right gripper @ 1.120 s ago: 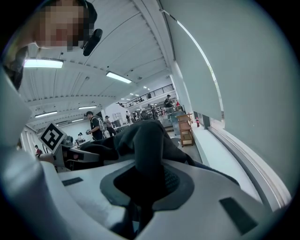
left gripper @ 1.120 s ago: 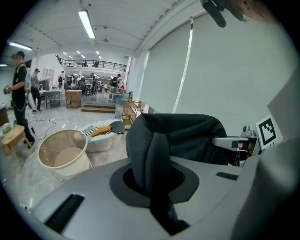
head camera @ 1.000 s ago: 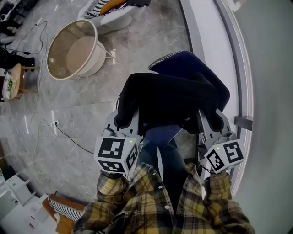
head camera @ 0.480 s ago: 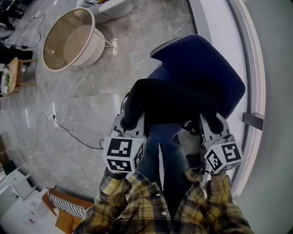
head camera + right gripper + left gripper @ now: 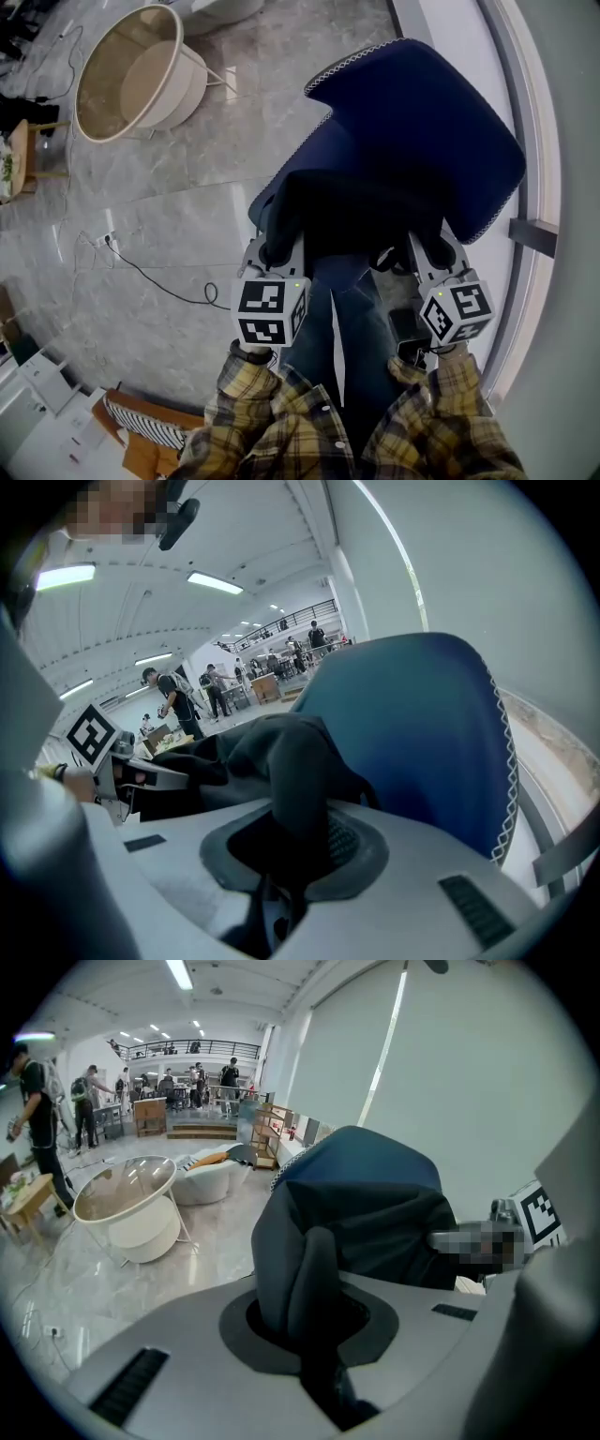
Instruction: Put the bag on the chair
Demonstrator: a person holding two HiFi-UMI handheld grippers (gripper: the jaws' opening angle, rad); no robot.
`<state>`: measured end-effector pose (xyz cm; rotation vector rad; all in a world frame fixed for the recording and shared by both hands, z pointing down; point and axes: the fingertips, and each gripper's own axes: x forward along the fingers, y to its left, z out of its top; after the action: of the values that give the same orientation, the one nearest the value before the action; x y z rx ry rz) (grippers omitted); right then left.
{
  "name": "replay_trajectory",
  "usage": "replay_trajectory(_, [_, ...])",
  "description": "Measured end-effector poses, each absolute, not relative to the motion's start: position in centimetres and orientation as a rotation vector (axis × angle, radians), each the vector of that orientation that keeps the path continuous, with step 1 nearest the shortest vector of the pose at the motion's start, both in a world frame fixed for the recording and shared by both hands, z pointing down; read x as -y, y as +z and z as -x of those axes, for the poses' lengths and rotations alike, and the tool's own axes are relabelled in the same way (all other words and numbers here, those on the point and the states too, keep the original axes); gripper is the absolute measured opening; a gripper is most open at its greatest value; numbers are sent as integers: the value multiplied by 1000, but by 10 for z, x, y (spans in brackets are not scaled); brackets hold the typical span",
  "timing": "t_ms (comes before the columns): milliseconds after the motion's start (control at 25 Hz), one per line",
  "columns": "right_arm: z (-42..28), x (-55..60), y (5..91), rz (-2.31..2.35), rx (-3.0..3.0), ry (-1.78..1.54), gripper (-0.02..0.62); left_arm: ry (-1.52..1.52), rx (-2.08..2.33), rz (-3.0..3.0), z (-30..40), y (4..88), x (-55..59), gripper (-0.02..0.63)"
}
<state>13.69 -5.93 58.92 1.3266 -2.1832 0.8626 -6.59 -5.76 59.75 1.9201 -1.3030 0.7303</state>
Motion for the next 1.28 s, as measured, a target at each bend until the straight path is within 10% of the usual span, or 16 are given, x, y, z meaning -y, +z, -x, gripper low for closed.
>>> replay_trajectory(1280, [-134, 58, 744, -1194, 1926, 851, 83, 885, 1256, -1718, 71, 745, 37, 41])
